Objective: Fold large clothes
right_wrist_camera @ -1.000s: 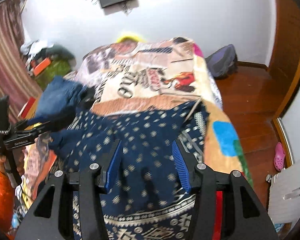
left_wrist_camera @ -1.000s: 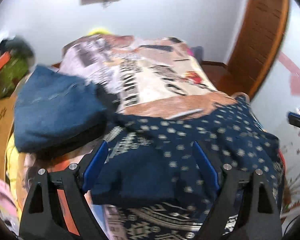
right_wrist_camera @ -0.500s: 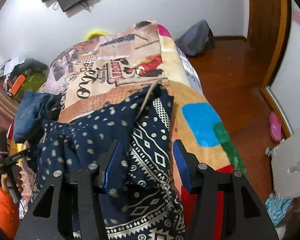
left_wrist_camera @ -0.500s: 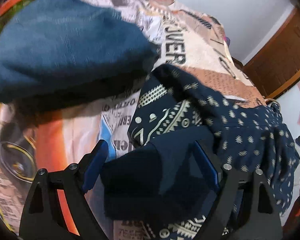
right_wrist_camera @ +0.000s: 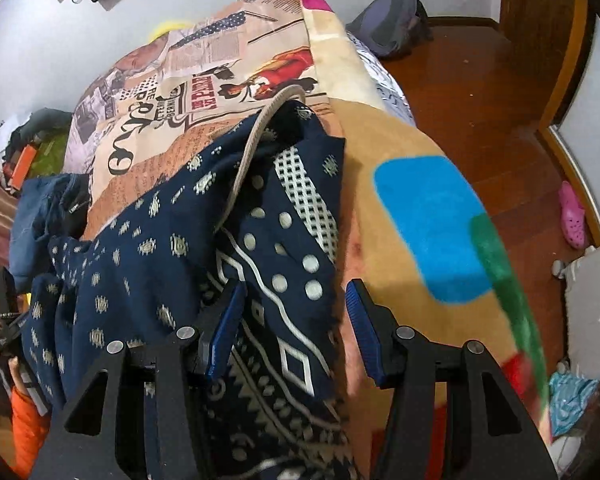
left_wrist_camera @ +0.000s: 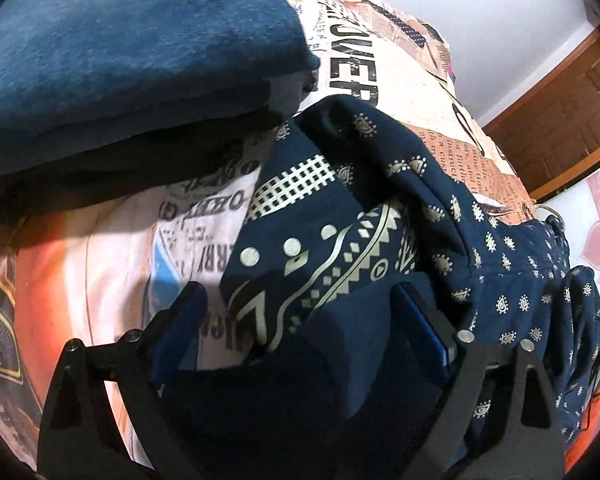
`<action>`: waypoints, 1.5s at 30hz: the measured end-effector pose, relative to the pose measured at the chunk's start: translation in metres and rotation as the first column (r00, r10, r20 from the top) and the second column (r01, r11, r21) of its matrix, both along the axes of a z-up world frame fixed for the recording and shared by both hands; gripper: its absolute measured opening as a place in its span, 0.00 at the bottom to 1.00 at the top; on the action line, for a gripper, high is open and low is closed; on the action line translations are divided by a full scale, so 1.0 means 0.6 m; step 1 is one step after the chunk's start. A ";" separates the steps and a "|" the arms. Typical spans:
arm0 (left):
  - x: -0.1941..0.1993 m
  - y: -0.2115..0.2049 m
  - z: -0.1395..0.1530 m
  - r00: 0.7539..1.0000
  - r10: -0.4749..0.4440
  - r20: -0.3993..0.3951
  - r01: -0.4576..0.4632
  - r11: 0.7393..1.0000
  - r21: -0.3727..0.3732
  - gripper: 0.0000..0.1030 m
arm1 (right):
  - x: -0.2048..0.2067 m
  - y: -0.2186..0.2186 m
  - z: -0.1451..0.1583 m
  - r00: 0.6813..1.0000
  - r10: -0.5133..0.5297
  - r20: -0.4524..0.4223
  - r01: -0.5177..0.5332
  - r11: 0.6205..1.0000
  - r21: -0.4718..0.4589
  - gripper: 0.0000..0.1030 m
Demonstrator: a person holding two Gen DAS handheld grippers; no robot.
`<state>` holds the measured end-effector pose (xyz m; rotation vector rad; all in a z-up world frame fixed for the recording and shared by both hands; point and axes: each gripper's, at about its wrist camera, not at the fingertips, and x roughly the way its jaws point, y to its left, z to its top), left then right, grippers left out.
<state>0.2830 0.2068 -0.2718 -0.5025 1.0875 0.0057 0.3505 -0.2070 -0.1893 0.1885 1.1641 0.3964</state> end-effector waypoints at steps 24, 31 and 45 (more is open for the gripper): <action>-0.003 -0.109 0.121 0.982 -0.112 0.149 0.066 0.955 0.288 0.09 | -0.032 0.043 0.100 0.972 0.018 0.236 -0.028 0.999 0.040 0.08; -0.031 -0.111 0.244 0.944 -0.112 0.311 -0.001 0.940 0.340 0.09 | -0.060 0.065 0.202 0.909 0.053 0.413 -0.066 0.998 0.018 0.07; 0.021 -0.038 0.342 0.898 -0.059 0.436 -0.114 0.927 0.358 0.07 | 0.009 0.152 0.273 0.837 0.072 0.543 -0.116 0.992 0.048 0.07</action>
